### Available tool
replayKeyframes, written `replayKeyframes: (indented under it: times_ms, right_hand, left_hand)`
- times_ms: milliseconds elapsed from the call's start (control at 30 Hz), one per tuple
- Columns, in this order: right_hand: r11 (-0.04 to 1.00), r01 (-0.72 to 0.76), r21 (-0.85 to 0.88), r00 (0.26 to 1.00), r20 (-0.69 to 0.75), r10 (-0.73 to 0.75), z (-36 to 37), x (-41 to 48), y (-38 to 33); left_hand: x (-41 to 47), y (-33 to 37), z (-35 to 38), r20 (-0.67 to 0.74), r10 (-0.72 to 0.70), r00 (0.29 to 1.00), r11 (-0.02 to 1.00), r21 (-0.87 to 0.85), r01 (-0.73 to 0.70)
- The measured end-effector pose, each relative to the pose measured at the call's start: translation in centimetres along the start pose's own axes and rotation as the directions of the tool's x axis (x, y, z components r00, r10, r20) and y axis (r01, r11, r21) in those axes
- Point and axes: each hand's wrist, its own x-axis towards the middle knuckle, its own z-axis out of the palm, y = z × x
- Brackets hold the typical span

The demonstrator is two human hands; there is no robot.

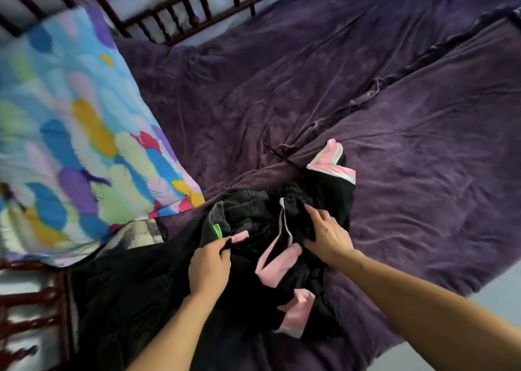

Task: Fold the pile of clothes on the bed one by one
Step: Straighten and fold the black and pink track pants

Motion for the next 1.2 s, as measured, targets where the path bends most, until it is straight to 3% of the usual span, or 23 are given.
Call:
replayKeyframes:
  times_ms: [133,233,333,400,467,533,600,633,767,867,933,1033,1100,1133,1200]
  right_hand:
    - [0.994,0.097,-0.04,0.995,0.001,-0.097,-1.6,0.5,-5.1]
    - [0.989,0.144,-0.025,0.96,0.245,-0.134,-1.6,-0.1,-7.8]
    - [0.999,0.037,0.027,0.87,0.491,-0.045,0.5,-2.0,-8.7]
    - [0.999,-0.031,0.021,0.835,0.551,0.014,1.7,-3.0,-8.2]
    - [0.999,-0.038,0.014,0.909,0.415,0.028,1.3,-2.7,-7.1]
    - [0.996,-0.073,0.053,0.991,0.118,0.066,-0.4,-0.9,-5.8]
    - [0.996,-0.047,0.076,0.993,-0.107,0.055,-2.3,2.0,-4.9]
    - [0.998,-0.004,0.068,0.989,-0.146,0.014,-3.2,3.7,-4.6]
    - [0.989,0.14,-0.051,0.99,0.023,-0.139,-4.6,9.4,-3.1]
    - [0.982,0.009,-0.191,0.995,0.098,0.01,-3.2,10.4,0.9]
    - [0.978,-0.081,-0.19,0.99,0.1,0.101,-2.0,9.5,4.6]
    - [0.98,-0.068,-0.19,0.986,0.135,0.094,-0.7,7.4,9.4]
    - [0.986,-0.085,-0.141,0.976,0.185,0.111,-0.7,6.2,11.5]
    - [0.988,-0.107,-0.11,0.976,0.176,0.126,-1.0,5.9,12.2]
    - [0.99,-0.136,-0.04,0.99,0.018,0.137,-2.1,6.1,12.3]
  left_hand:
    - [-2.3,-1.4,-5.2,-0.09,0.099,0.991,0.991,0.096,-0.09]
    - [-3.6,-3.7,-9.0,-0.141,0.126,0.982,0.975,0.199,-0.097]
    - [-4.8,-6.5,-10.9,-0.038,0.041,0.998,0.929,0.369,-0.024]
    - [-5.3,-7.6,-10.9,0.085,-0.059,0.995,0.905,0.425,0.018]
    - [-4.9,-7.6,-10.3,0.112,-0.064,0.992,0.912,0.411,0.013]
    - [-3.8,-6.4,-9.0,0.067,-0.005,0.998,0.938,0.347,-0.019]
    - [-2.6,-4.3,-7.2,0.046,0.054,0.998,0.956,0.285,-0.065]
    - [-1.8,-3.0,-6.1,0.057,0.085,0.995,0.96,0.263,-0.097]
    - [2.5,2.2,-1.0,0.109,0.198,0.974,0.961,0.172,-0.214]
    - [6.2,6.0,3.3,0.127,0.245,0.961,0.952,0.157,-0.263]
    - [8.5,8.5,6.1,0.193,0.266,0.944,0.939,0.171,-0.3]
    - [10.8,11.3,10.0,0.426,0.174,0.888,0.914,0.265,-0.306]
    - [10.8,11.8,11.8,0.481,0.145,0.864,0.914,0.27,-0.303]
    - [10.4,11.7,12.3,0.454,0.16,0.877,0.924,0.243,-0.295]
    - [9.3,11.1,12.1,0.373,0.189,0.908,0.941,0.195,-0.276]
